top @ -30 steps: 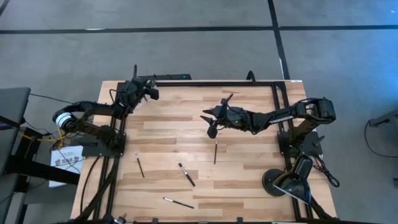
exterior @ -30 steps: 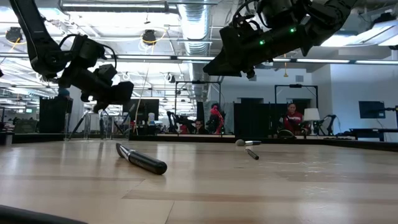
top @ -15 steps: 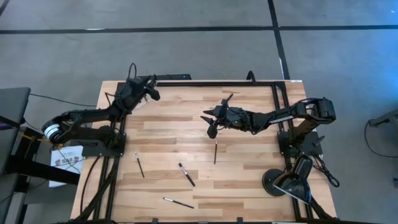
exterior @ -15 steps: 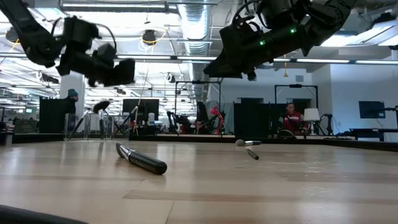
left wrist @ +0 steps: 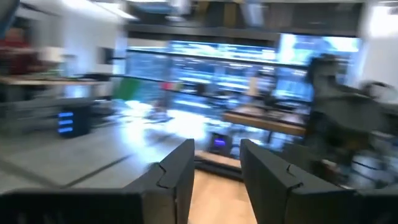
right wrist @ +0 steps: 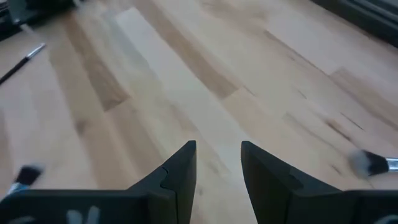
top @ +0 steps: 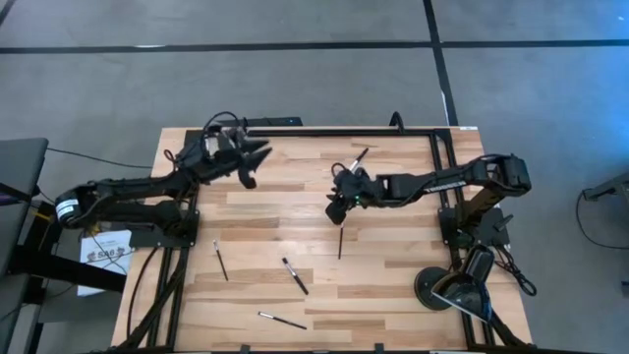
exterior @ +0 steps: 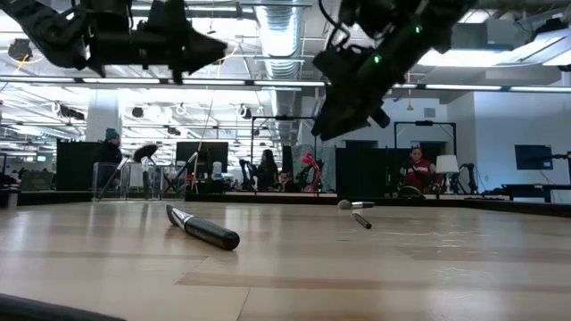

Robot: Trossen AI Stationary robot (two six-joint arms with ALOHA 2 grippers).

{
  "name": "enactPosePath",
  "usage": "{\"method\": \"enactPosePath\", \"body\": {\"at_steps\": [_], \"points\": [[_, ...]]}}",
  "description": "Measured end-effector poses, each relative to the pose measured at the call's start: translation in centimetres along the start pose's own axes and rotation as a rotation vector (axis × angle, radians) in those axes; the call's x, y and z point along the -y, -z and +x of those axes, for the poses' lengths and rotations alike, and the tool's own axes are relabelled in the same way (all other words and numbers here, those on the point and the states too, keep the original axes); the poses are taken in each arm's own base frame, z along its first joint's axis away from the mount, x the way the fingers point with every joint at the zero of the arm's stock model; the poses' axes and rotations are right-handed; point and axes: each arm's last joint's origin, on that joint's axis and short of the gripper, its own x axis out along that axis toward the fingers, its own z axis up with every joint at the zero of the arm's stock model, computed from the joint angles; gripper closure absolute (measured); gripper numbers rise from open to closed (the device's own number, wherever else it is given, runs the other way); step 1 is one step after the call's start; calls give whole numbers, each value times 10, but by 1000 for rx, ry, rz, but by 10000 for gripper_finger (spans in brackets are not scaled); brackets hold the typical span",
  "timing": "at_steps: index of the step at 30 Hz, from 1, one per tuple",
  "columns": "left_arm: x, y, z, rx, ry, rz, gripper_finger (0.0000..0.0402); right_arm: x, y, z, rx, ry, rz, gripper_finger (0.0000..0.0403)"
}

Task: Put items in baskets/containers
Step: Put the liner brush into the transparent bin

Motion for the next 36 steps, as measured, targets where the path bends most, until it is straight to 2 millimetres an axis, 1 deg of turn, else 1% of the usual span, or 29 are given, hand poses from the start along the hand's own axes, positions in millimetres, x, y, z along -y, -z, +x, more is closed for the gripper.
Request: {"method": "enactPosePath", "body": {"at_steps": [4, 7, 11, 14, 16, 18, 22, 24, 27, 31, 36], "points": [[10, -5, 5, -1, 175, -2, 282, -20, -3, -5, -37, 14, -51, 287], [15, -8, 6, 1, 283, -1, 286, -35, -7, -5, -73, 9, -44, 287], [19, -13, 6, 11, 370, 2, 291, -47, -6, 2, -192, 40, -16, 287], [20, -15, 7, 17, 375, 4, 293, -51, -7, 12, -307, 42, 48, 287], [19, -17, 7, 23, 373, 7, 294, -48, -2, 20, -408, 47, 101, 287], [19, -18, 7, 26, 372, 8, 294, -49, 4, 33, -488, 27, 157, 287], [17, -21, 5, 36, 362, 15, 294, -49, 21, 52, -660, 16, 211, 287], [16, -24, 3, 42, 363, 19, 294, -48, 33, 58, -748, 54, 215, 287], [14, -28, -2, 38, 352, 24, 294, -50, 43, 63, -799, 77, 205, 287], [13, -34, -8, 38, 340, 26, 294, -52, 44, 63, -797, 70, 202, 287], [14, -37, -12, 40, 340, 26, 294, -51, 39, 59, -765, 76, 174, 287]]}}
